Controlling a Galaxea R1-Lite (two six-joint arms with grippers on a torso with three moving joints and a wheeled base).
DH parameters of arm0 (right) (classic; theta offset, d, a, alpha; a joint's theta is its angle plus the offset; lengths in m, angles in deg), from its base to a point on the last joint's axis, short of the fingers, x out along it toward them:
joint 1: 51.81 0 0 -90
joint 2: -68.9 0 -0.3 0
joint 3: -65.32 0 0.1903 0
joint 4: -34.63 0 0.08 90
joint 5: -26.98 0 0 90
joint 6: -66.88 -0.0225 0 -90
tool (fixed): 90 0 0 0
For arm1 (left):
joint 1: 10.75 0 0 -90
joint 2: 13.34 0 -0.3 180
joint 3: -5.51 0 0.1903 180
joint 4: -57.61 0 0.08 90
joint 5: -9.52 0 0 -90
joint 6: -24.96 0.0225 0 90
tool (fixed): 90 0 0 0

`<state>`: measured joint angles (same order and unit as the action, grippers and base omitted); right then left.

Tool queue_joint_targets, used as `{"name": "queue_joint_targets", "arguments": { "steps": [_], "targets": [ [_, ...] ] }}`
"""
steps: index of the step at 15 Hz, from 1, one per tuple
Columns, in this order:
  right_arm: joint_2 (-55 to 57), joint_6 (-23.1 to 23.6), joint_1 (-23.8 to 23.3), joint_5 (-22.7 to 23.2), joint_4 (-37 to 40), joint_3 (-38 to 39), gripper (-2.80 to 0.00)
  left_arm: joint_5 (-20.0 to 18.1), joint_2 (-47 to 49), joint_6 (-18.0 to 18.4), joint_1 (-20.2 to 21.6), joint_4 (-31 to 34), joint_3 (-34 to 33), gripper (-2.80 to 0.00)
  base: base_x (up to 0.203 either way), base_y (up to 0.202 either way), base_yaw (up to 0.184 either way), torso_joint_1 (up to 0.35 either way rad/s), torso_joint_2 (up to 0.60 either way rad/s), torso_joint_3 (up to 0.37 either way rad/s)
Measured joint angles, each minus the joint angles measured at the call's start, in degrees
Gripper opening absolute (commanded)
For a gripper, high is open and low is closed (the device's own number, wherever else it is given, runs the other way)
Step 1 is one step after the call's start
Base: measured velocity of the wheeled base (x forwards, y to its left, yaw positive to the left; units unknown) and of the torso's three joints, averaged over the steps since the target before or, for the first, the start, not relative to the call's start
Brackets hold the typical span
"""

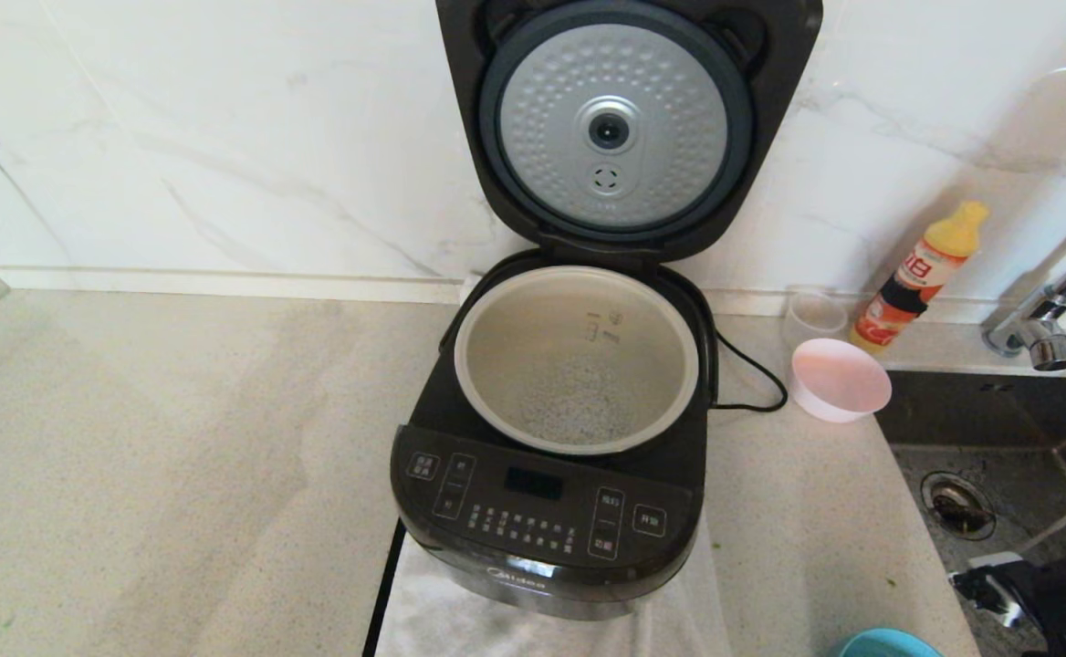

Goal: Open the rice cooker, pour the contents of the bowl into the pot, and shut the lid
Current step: Pick up the bowl on the table, then fill a bowl with water from the tap

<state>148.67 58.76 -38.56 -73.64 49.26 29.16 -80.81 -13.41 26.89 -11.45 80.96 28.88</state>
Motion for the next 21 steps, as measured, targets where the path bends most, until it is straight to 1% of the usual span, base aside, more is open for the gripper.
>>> {"name": "queue_joint_targets", "arguments": {
  "steps": [5,9,11,13,17,19,21],
  "targets": [
    [-3.25,0.11,-4.09,-0.68,0.5,-2.8,-2.8,0.0,0.0,0.0,0.0,0.02,0.0,-2.8,0.0,0.0,0.0,0.0,0.0,0.0],
    [-4.37,0.02,-6.17,-0.59,0.41,-3.49,-2.8,-0.02,0.0,0.02,0.0,0.0,0.0,-2.8,0.0,0.0,0.0,0.0,0.0,0.0],
    [-4.47,0.12,-7.93,-0.57,0.31,-3.74,-2.8,-0.01,0.0,0.0,0.0,0.02,0.0,-2.8,0.0,0.0,0.0,0.0,0.0,0.0],
    [-4.4,0.19,-10.6,-0.06,0.33,-3.85,-2.8,-0.02,0.0,-0.02,0.0,0.0,0.0,-2.8,0.0,0.0,0.0,0.0,0.0,0.0],
    [-4.03,0.18,-16.71,2.9,0.64,-4.74,-2.8,0.0,0.0,0.0,0.0,0.01,0.0,-2.8,0.0,0.0,0.0,0.0,0.0,0.0],
    [-3.84,0.18,-20.4,4.99,0.81,-5.35,-2.8,0.0,0.0,0.0,0.0,0.02,0.0,-2.8,0.0,0.0,0.0,0.0,0.0,0.0],
    [-3.45,0.16,-25.73,8.21,1.88,-6.58,-2.8,-0.02,0.0,0.0,0.0,0.02,0.0,-2.8,0.0,0.0,0.0,0.0,0.0,0.0]
  ]
}}
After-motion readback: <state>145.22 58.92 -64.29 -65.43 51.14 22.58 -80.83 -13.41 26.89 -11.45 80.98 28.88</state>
